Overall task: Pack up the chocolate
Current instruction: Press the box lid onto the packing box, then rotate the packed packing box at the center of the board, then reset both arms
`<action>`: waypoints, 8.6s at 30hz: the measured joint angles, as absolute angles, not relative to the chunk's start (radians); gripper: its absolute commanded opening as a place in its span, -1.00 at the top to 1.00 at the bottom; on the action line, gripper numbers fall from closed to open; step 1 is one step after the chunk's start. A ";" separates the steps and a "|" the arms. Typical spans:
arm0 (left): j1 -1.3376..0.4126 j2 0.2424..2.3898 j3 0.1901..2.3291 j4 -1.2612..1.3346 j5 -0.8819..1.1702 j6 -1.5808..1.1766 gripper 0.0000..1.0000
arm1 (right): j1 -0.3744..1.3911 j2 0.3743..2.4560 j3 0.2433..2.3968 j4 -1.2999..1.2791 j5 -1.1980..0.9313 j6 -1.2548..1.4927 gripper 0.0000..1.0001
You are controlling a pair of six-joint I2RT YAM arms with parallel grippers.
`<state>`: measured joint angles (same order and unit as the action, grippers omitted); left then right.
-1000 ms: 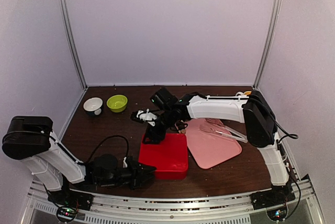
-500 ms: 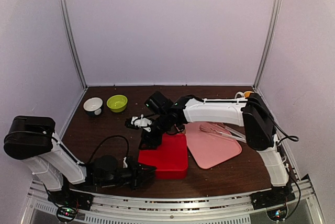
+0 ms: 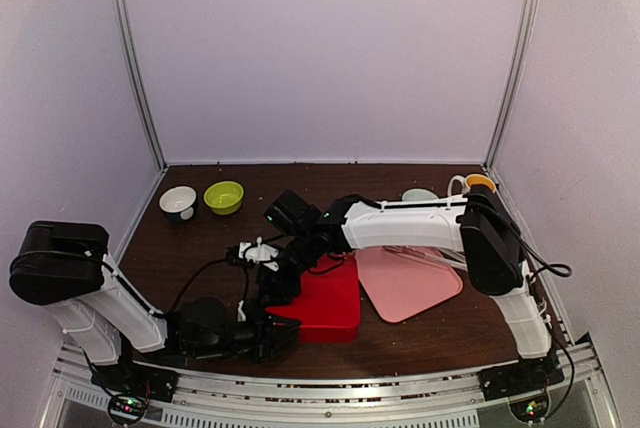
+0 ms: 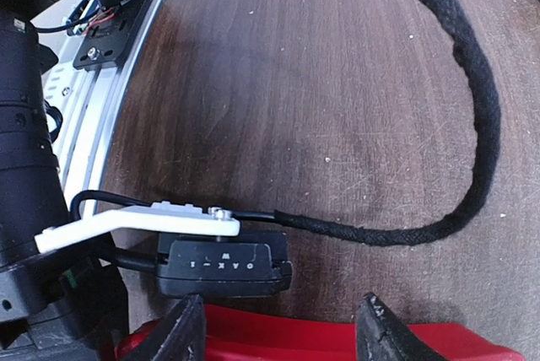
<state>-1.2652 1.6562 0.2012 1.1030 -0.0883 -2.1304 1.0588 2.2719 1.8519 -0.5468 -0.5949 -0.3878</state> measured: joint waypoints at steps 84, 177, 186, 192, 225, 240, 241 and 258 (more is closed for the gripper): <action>-1.086 1.282 0.561 -0.336 -0.143 -1.456 -0.54 | 1.132 1.938 1.363 -0.409 -0.368 0.135 1.00; -0.918 1.213 0.592 -0.311 0.128 -0.978 -0.35 | 1.131 1.650 1.071 -0.415 -0.262 0.532 -0.54; -0.944 1.038 0.596 -0.464 0.157 -0.995 -0.15 | 0.947 1.679 1.210 -0.438 -0.268 0.399 -0.54; -1.078 0.979 0.524 -0.384 0.205 -1.150 0.38 | 0.896 1.871 1.417 -0.434 -0.310 0.320 -0.54; -0.562 1.840 0.909 0.208 0.491 -0.995 0.27 | 0.983 1.660 0.945 -0.253 -0.500 0.497 -0.44; -0.552 1.626 1.011 -0.199 0.190 -0.636 -0.31 | 0.957 1.245 0.861 -0.247 -0.196 0.503 -0.61; -0.552 1.577 0.996 -0.216 0.156 -0.614 -0.56 | 0.946 1.200 0.853 -0.249 -0.161 0.493 -0.65; -0.546 0.939 0.606 -0.075 -0.412 -0.268 -0.96 | 0.730 0.671 0.305 0.205 0.565 -0.021 -0.89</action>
<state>-0.5465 0.9386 0.6060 -0.0746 -0.4118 -0.2676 0.7296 0.6712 0.3046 0.2050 0.5648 -0.0212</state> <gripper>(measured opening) 0.977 0.961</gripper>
